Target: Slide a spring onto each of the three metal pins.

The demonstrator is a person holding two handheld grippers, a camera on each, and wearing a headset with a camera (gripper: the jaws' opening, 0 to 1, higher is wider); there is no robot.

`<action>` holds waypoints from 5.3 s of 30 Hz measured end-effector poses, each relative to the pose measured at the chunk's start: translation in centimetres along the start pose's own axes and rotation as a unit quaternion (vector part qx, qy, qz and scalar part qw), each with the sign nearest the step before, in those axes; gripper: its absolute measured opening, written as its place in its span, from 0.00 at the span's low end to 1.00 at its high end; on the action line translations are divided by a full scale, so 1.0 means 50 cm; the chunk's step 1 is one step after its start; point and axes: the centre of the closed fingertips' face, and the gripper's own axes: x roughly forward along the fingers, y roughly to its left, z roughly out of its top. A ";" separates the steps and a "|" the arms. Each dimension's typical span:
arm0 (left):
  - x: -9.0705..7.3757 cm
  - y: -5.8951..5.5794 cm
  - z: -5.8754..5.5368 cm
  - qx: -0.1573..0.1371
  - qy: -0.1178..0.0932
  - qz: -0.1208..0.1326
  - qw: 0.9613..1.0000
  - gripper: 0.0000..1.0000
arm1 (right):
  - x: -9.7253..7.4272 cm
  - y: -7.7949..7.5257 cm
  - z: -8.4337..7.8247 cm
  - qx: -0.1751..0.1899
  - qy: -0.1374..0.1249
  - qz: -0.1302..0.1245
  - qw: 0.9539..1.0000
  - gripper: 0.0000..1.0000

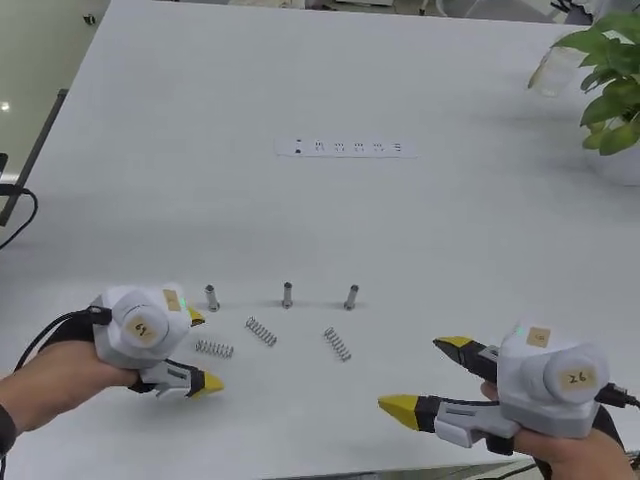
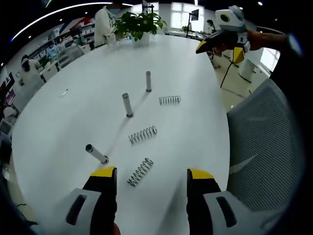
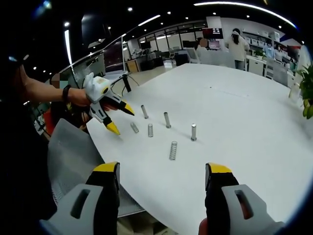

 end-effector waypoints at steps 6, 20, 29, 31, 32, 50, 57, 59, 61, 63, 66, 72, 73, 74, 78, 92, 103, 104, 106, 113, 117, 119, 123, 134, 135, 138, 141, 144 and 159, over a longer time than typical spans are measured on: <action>0.022 0.005 -0.016 -0.011 0.010 -0.005 1.000 0.47 | -0.001 -0.005 -0.001 0.004 0.002 -0.001 1.000 0.70; 0.044 0.009 -0.054 -0.030 0.029 -0.002 0.999 0.32 | 0.004 -0.006 -0.006 0.008 0.006 0.002 1.000 0.69; 0.043 0.016 -0.053 -0.033 0.029 0.009 0.999 0.16 | 0.006 -0.005 -0.004 0.008 0.006 0.004 1.000 0.68; 0.044 0.015 -0.053 -0.026 0.031 0.011 0.999 0.15 | 0.006 -0.005 -0.003 0.008 0.006 0.005 1.000 0.68; 0.043 0.015 -0.052 -0.022 0.032 0.012 0.999 0.13 | 0.006 -0.005 -0.004 0.007 0.006 0.005 1.000 0.68; 0.019 0.015 -0.055 -0.063 0.024 0.032 0.997 0.02 | 0.008 -0.004 0.010 0.004 -0.003 0.006 1.000 0.67; -0.010 0.014 -0.053 -0.072 0.010 0.045 0.996 0.02 | 0.018 0.001 0.017 -0.002 -0.006 0.010 1.000 0.67; -0.018 0.011 -0.051 -0.071 0.009 0.048 0.996 0.02 | 0.021 0.004 0.019 -0.004 -0.006 0.013 1.000 0.66; -0.022 0.008 -0.048 -0.071 0.005 0.051 0.996 0.02 | 0.025 0.007 0.021 -0.007 -0.004 0.014 1.000 0.66; -0.027 -0.001 -0.042 -0.066 0.003 0.052 0.996 0.02 | 0.027 0.010 0.022 -0.008 -0.005 0.019 1.000 0.66; -0.030 -0.009 -0.037 -0.064 -0.001 0.052 0.997 0.02 | 0.032 0.014 0.025 -0.011 -0.005 0.023 1.000 0.65; -0.036 -0.025 -0.018 -0.057 -0.010 0.053 0.997 0.02 | 0.045 0.020 0.035 -0.020 -0.004 0.038 0.999 0.64; -0.037 -0.026 -0.014 -0.056 -0.012 0.053 0.997 0.02 | 0.045 0.020 0.038 -0.021 -0.006 0.039 0.999 0.63; -0.039 -0.028 -0.010 -0.054 -0.014 0.053 0.997 0.02 | 0.046 0.021 0.043 -0.021 -0.009 0.042 0.999 0.63; -0.044 -0.031 0.013 -0.045 -0.023 0.055 0.997 0.02 | 0.056 0.026 0.057 -0.021 -0.018 0.052 0.998 0.60; -0.068 -0.046 0.117 -0.002 -0.064 0.056 0.996 0.02 | 0.093 0.060 0.096 -0.027 -0.033 0.092 0.995 0.53; -0.083 -0.069 0.192 0.036 -0.090 0.051 0.994 0.02 | 0.117 0.098 0.133 -0.027 -0.051 0.128 0.990 0.44; -0.083 -0.073 0.197 0.040 -0.092 0.050 0.994 0.02 | 0.118 0.102 0.135 -0.027 -0.052 0.131 0.990 0.43; -0.082 -0.081 0.210 0.045 -0.097 0.046 0.993 0.02 | 0.121 0.109 0.137 -0.026 -0.055 0.137 0.989 0.42; -0.078 -0.114 0.239 0.068 -0.106 0.034 0.991 0.02 | 0.124 0.125 0.138 -0.024 -0.057 0.154 0.986 0.38; -0.077 -0.131 0.249 0.078 -0.110 0.027 0.991 0.02 | 0.123 0.131 0.137 -0.019 -0.060 0.160 0.985 0.33; -0.078 -0.137 0.255 0.083 -0.111 0.025 0.990 0.02 | 0.121 0.138 0.137 -0.015 -0.061 0.168 0.984 0.30; -0.079 -0.145 0.264 0.090 -0.115 0.022 0.989 0.02 | 0.120 0.146 0.133 -0.008 -0.062 0.179 0.982 0.24; -0.081 -0.161 0.270 0.101 -0.120 0.009 0.988 0.02 | 0.114 0.157 0.131 0.013 -0.069 0.194 0.979 0.13; -0.081 -0.161 0.270 0.101 -0.120 0.009 0.988 0.02 | 0.114 0.157 0.131 0.012 -0.068 0.194 0.979 0.13; -0.079 -0.163 0.270 0.104 -0.118 0.008 0.987 0.02 | 0.114 0.159 0.129 0.012 -0.066 0.197 0.978 0.13; -0.078 -0.164 0.269 0.107 -0.117 0.007 0.987 0.02 | 0.113 0.163 0.128 0.013 -0.064 0.200 0.978 0.12; -0.077 -0.166 0.268 0.109 -0.116 0.005 0.987 0.02 | 0.112 0.165 0.128 0.014 -0.063 0.202 0.977 0.12; -0.068 -0.172 0.272 0.120 -0.114 -0.002 0.986 0.02 | 0.110 0.175 0.131 -0.024 -0.033 0.211 0.977 0.09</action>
